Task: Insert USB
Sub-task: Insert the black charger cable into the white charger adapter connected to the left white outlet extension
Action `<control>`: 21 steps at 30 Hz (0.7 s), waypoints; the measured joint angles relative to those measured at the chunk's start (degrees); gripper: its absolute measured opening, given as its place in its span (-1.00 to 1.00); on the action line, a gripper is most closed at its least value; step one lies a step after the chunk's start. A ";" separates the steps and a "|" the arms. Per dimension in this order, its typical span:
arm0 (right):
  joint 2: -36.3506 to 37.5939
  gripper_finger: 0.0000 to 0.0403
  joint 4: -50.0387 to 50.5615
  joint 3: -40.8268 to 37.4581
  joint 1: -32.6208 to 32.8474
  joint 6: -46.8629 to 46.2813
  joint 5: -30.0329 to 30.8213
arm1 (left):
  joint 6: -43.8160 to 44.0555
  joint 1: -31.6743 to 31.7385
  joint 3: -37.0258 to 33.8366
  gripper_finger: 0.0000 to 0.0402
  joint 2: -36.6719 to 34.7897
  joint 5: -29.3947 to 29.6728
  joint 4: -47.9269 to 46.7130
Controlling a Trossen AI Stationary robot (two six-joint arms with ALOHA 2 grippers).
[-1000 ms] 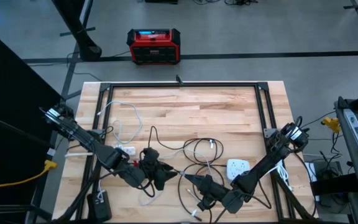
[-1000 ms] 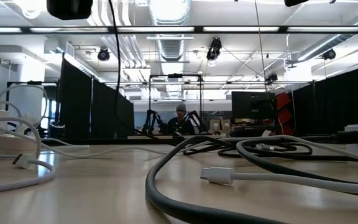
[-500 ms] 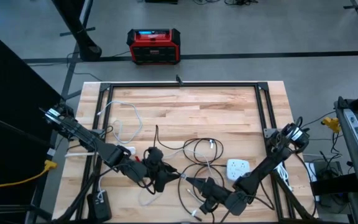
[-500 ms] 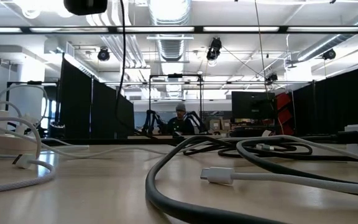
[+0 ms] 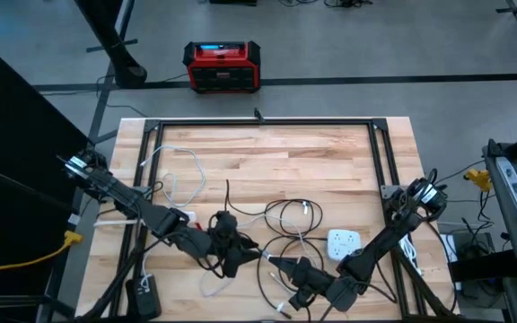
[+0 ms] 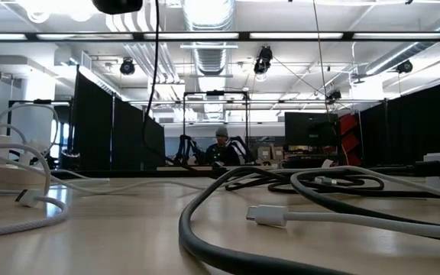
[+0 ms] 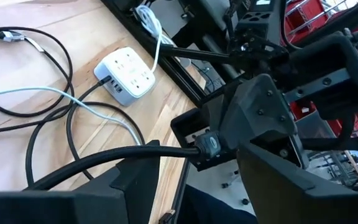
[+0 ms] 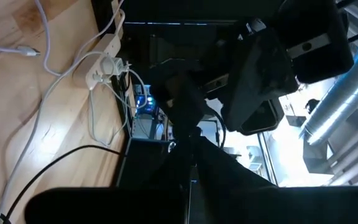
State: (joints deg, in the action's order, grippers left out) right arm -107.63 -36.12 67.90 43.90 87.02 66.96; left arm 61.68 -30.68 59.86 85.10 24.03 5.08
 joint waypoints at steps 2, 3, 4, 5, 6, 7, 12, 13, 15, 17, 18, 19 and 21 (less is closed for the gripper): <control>0.00 -1.00 0.00 0.00 0.09 0.00 -0.11 | 0.16 0.28 0.00 0.02 0.00 -1.76 0.01; 0.00 -1.00 0.00 0.00 0.09 0.00 -0.13 | 0.24 0.39 0.00 0.02 0.00 -2.64 -0.01; 0.00 -1.00 0.00 0.00 0.09 0.00 -0.12 | 0.31 0.47 0.00 0.01 0.03 -2.99 0.01; 0.00 -1.00 0.00 0.00 0.11 0.01 -0.14 | 0.33 0.65 0.00 -0.01 0.26 -3.52 0.23; 0.00 -1.00 0.00 0.00 0.11 0.01 -0.22 | 0.33 0.84 0.00 -0.02 0.48 -4.28 0.65; 0.00 -1.00 -0.03 0.00 0.11 0.01 -0.38 | 0.34 0.97 0.00 -0.04 0.80 -5.30 0.98; 0.00 -1.00 -0.22 0.06 0.13 0.04 -1.20 | 0.34 2.55 0.00 -0.12 3.87 -10.84 4.74; 0.00 -1.00 -0.19 0.09 0.15 0.02 -1.18 | 0.34 2.84 0.00 -0.14 4.43 -11.69 5.17; 0.00 -1.00 -0.01 0.09 0.25 0.04 -0.94 | 0.19 3.30 0.00 -0.17 4.85 -12.93 5.65; 0.00 -1.00 -0.20 0.09 0.41 0.04 -0.93 | -0.83 3.43 0.00 -0.19 4.82 -13.14 5.94; 0.00 -1.00 -0.22 0.09 0.60 0.03 -0.89 | -1.43 3.43 0.00 -0.20 4.62 -13.14 5.93; 0.00 -1.00 -0.22 0.09 0.75 0.04 -0.90 | -2.07 3.41 0.00 -0.20 4.29 -13.14 5.80; 0.00 -1.00 -0.22 0.09 1.16 0.02 -0.92 | -2.98 3.43 0.00 -0.21 3.58 -13.12 5.63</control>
State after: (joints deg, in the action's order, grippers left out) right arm -107.63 -36.34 67.99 45.06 87.05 66.04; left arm 58.70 -27.24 59.86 88.68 10.92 10.71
